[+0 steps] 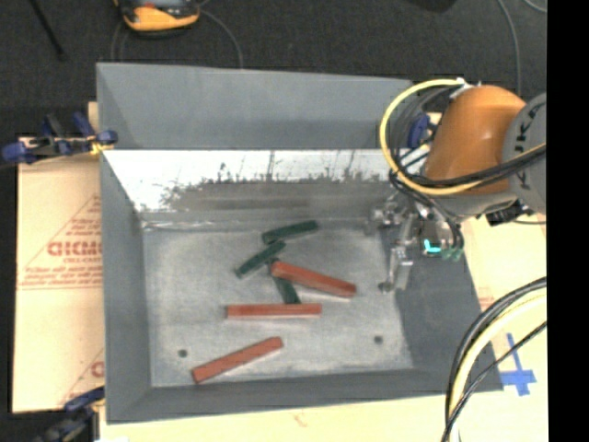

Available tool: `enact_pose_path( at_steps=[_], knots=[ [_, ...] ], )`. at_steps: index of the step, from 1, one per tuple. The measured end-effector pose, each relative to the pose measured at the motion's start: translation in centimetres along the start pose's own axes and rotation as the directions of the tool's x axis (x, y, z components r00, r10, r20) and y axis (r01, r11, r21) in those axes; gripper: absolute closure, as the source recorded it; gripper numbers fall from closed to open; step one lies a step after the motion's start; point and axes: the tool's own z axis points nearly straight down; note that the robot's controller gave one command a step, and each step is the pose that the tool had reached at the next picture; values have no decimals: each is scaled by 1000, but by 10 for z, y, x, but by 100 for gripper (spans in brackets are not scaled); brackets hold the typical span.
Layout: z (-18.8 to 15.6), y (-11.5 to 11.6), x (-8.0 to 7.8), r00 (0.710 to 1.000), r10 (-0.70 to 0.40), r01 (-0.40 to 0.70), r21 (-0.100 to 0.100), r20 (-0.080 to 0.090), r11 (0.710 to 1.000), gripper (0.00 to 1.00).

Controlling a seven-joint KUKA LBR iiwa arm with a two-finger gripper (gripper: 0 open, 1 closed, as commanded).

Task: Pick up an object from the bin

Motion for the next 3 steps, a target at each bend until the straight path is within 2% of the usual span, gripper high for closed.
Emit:
enact_pose_path(
  at_steps=[1,2,3],
  knots=[
    [-4,0,-2,1000,-2,2,1,8,1000,0],
    [17,7,3,994,110,-110,0,16,994,0],
    [74,46,14,1000,22,-22,1,8,1000,100]
  ],
)
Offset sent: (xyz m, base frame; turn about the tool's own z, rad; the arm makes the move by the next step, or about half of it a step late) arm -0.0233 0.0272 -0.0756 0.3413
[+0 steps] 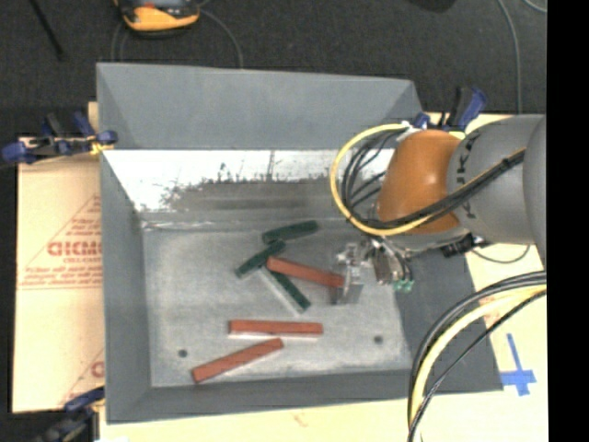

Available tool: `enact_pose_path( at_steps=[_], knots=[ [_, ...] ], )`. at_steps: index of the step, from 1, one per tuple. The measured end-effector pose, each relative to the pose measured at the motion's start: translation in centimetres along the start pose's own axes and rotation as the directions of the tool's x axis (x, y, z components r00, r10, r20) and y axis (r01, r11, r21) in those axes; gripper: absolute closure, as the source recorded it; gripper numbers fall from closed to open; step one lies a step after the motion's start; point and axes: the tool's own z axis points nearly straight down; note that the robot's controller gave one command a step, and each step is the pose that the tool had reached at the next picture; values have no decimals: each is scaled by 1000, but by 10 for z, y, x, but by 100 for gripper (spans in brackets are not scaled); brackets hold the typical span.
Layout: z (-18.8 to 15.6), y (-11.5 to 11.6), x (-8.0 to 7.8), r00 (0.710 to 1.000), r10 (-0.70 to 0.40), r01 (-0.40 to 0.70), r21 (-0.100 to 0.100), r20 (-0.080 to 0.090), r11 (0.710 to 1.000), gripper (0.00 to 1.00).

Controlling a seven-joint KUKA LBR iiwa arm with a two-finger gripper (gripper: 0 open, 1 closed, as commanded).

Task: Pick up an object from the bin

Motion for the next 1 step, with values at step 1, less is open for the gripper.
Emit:
enact_pose_path(
  at_steps=[1],
  knots=[
    [0,0,0,1000,-1,1,0,0,1000,100]
  ],
)
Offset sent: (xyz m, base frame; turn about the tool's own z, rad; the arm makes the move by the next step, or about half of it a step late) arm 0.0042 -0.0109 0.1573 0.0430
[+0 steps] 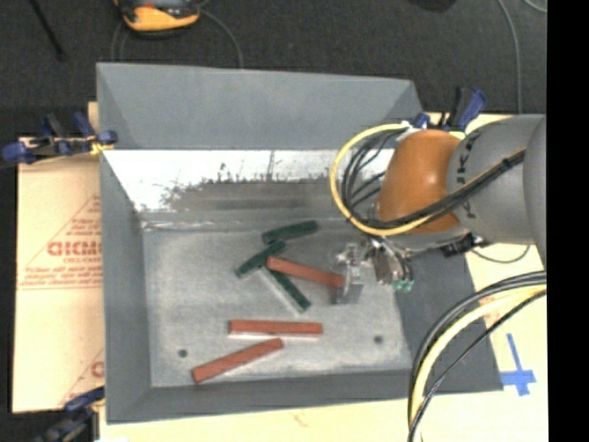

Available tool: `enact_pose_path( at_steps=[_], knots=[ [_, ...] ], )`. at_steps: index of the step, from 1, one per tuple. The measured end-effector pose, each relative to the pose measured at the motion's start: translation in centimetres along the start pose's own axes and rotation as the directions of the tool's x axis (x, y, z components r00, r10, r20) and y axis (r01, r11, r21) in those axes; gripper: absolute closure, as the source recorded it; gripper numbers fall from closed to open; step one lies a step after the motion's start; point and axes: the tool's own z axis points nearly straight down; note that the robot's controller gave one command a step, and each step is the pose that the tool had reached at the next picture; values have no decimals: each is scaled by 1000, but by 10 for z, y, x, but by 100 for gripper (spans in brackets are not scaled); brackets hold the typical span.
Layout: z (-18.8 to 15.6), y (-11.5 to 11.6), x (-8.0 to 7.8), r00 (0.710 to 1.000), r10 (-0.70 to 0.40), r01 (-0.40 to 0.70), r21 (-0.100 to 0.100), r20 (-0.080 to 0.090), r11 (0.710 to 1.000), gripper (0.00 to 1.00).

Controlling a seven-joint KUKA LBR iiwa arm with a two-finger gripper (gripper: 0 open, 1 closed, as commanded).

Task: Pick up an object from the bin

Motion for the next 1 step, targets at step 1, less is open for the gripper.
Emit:
enact_pose_path(
  at_steps=[1],
  knots=[
    [-160,-12,-8,999,40,-40,-2,4,999,100]
  ],
)
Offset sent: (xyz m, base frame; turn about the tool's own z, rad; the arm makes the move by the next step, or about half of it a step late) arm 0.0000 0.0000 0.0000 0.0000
